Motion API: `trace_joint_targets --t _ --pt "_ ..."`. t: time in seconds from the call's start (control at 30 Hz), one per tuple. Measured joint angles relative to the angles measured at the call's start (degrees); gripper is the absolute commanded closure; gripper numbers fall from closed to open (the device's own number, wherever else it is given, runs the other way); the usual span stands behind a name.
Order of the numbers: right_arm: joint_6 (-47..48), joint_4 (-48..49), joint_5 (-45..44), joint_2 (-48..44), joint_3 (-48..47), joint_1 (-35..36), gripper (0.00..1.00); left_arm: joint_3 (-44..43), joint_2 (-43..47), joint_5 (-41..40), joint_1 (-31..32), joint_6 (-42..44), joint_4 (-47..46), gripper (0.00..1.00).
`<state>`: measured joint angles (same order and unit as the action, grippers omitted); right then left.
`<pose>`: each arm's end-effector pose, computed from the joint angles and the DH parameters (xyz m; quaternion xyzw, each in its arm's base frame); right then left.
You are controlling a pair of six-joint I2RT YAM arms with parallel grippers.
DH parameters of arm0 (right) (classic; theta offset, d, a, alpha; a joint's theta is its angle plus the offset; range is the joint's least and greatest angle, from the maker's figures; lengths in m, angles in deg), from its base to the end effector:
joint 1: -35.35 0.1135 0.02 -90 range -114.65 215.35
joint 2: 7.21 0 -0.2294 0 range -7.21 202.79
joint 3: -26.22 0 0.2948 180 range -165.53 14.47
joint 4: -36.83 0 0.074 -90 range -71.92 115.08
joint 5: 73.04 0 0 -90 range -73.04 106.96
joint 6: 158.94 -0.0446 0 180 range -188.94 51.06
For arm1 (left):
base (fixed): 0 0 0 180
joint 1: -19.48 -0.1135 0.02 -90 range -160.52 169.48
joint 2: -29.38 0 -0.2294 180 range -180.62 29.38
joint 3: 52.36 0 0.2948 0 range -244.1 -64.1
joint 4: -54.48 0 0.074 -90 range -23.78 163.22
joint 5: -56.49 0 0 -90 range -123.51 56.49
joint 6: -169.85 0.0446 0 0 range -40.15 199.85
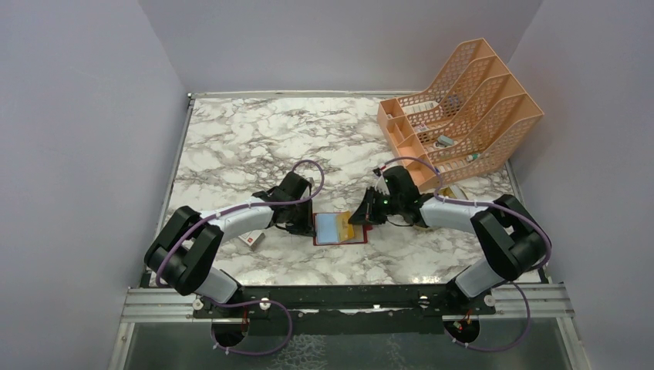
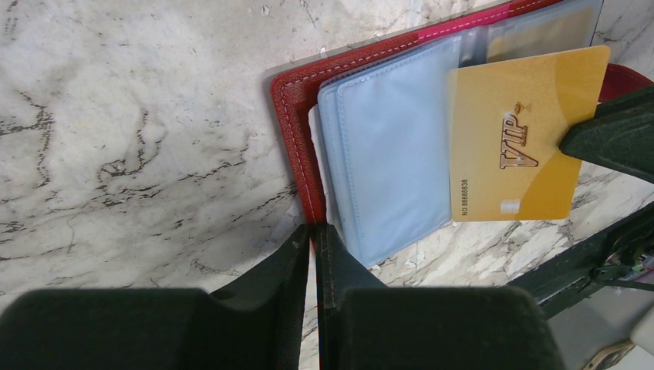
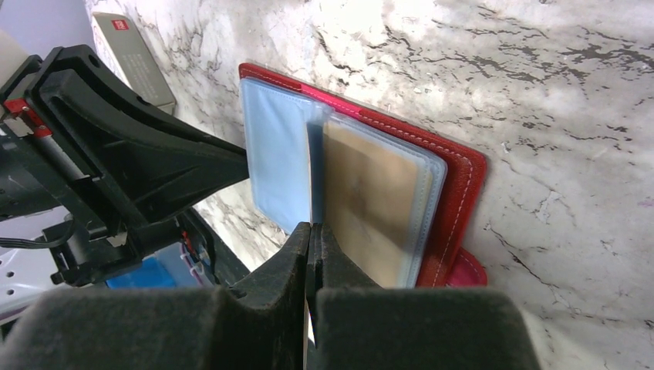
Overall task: Put the credit cards into the card holder
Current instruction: Insert the credit card into the card holder.
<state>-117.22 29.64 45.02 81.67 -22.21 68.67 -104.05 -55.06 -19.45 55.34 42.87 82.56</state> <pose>0.2527 0.1912 0.0678 0.0309 0.9083 0.4002 0.1176 0.2391 -0.1862 0.0799 0.0214 0.9608 -0.2437 0.1308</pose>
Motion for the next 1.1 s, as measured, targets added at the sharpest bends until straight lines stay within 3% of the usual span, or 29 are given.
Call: trace_joint_targets --t 1.03,1.1 --pt "-1.8 5.8 -0.9 3.9 0.0 0.0 0.99 1.0 0.0 1.9 0.0 -1.0 -1.9 0.87" --pt "-2.5 6.8 -0.9 4.3 0.1 0.0 0.95 1.2 0.0 2.4 0.0 -1.3 -2.4 0.87"
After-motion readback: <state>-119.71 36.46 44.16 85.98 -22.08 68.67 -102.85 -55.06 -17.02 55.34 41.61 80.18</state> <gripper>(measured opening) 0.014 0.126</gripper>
